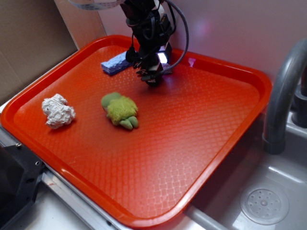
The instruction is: Grab the wood chip.
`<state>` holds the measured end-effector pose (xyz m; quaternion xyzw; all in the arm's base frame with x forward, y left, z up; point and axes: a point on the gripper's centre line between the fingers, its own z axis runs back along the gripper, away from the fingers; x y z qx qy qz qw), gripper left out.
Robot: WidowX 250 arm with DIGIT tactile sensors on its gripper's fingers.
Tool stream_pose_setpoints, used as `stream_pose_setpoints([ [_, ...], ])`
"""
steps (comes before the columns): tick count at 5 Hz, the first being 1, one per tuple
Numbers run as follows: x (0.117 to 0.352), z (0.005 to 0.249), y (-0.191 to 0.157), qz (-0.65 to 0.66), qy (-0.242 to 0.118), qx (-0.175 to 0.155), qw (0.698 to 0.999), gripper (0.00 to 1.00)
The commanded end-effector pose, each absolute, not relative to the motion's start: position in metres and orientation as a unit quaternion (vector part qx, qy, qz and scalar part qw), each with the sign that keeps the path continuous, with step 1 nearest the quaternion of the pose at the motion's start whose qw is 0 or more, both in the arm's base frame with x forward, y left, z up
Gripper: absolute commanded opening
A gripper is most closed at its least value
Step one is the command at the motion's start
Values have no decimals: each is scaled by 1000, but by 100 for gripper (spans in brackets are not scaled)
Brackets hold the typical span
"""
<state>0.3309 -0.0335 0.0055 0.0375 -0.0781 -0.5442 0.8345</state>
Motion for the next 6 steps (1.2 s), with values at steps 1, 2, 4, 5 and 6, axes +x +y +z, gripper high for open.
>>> stream_pose_setpoints([
  [1,308,-2,-58,-544,-69,33,835,0],
  [2,293,5,-61,-536,-61,11,842,0],
  [4,271,50,-75,-523,-80,-42,847,0],
  [5,273,70,-77,-510,-92,-58,853,0],
  [6,279,86,-76,-479,-111,-41,870,0],
])
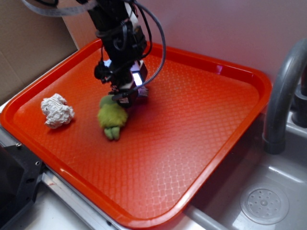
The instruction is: Grab the wood chip.
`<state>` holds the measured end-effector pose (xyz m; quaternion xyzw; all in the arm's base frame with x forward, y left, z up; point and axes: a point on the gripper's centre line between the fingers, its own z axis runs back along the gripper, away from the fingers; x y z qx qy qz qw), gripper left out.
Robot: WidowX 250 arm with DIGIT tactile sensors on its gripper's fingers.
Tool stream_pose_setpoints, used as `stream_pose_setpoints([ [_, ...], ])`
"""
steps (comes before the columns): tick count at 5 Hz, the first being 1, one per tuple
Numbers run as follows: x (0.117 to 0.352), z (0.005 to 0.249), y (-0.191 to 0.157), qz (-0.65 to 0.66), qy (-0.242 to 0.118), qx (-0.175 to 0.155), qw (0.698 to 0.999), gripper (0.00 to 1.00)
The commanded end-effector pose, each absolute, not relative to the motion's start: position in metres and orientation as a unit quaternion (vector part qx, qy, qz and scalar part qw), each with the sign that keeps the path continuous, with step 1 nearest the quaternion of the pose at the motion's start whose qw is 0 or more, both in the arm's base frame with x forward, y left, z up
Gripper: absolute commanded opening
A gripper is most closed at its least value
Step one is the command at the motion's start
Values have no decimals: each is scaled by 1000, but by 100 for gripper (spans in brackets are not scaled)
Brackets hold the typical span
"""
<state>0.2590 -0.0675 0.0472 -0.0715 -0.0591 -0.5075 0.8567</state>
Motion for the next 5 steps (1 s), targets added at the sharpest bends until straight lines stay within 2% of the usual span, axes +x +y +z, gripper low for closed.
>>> stream_pose_setpoints([
  [1,281,103,-71,-408,-148,-48,900,0],
  [2,281,119,-63,-296,-148,-12,944,0],
  [3,270,143,-51,-169,-117,-35,978,0],
  [4,267,160,-50,-67,-91,-22,993,0],
  [5,265,159,-50,-60,-86,5,994,0],
])
